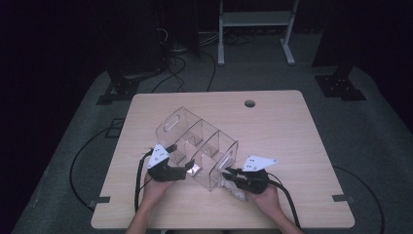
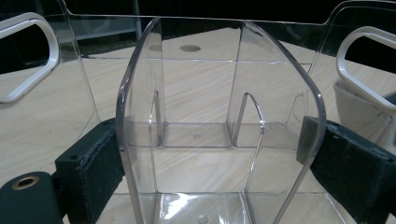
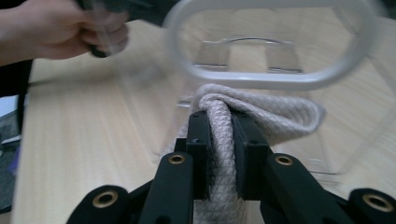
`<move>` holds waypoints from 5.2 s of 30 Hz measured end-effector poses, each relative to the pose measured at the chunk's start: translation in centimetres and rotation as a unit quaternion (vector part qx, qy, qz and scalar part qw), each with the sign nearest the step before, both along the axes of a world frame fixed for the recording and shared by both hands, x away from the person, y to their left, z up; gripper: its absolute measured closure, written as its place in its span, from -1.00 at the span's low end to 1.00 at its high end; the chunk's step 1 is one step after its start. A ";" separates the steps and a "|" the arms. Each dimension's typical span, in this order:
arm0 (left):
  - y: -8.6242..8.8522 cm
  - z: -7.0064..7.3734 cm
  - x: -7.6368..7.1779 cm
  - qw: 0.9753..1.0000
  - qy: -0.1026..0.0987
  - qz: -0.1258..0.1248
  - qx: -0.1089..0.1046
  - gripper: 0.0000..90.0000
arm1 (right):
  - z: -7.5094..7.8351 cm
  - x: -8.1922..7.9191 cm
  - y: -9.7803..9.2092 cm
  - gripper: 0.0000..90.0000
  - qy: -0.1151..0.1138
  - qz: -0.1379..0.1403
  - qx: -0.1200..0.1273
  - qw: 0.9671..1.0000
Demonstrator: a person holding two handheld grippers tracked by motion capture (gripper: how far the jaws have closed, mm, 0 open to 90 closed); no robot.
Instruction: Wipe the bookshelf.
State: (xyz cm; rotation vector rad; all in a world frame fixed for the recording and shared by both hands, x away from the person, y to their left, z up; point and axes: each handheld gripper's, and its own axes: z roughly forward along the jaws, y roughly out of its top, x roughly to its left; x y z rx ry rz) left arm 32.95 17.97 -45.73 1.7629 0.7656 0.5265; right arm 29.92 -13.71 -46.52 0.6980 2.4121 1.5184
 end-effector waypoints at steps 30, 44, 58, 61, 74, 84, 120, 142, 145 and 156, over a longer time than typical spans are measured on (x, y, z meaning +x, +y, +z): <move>0.0 0.1 0.0 1.000 0.000 0.003 0.003 -0.81 | -0.1 2.6 -1.9 0.73 0.003 -0.077 -0.013 0.997; 0.1 0.1 0.1 1.000 -0.001 0.004 0.004 -0.81 | -1.5 3.2 -1.8 0.73 0.022 -0.077 -0.020 0.997; 0.2 0.1 0.1 1.000 0.000 0.004 0.004 -0.81 | -2.1 4.7 -2.4 0.73 0.036 -0.107 -0.051 0.992; 0.2 0.1 0.1 1.000 -0.001 0.004 0.005 -0.81 | -2.4 4.9 -2.5 0.73 0.043 -0.104 -0.051 0.992; 0.2 0.1 0.1 1.000 0.000 0.003 0.004 -0.82 | 1.8 4.6 -3.7 0.73 -0.002 -0.111 0.021 0.994; 0.1 0.1 0.0 1.000 0.000 0.004 0.003 -0.82 | 2.9 4.4 -3.9 0.73 -0.011 -0.107 0.032 0.994; -0.2 0.1 0.0 1.000 0.000 0.009 0.005 -0.83 | -2.1 1.0 0.7 0.73 0.047 -0.001 -0.049 0.998; -0.3 0.1 0.0 1.000 -0.001 0.009 0.004 -0.83 | 0.2 -1.7 1.7 0.73 -0.005 0.038 0.007 0.999; -0.3 0.1 0.0 1.000 0.000 0.010 0.003 -0.83 | -1.1 -1.5 1.9 0.73 0.007 0.037 -0.002 0.999; -0.2 0.1 0.0 1.000 -0.001 0.008 0.005 -0.83 | -2.8 -1.0 2.0 0.73 0.030 0.032 -0.033 0.998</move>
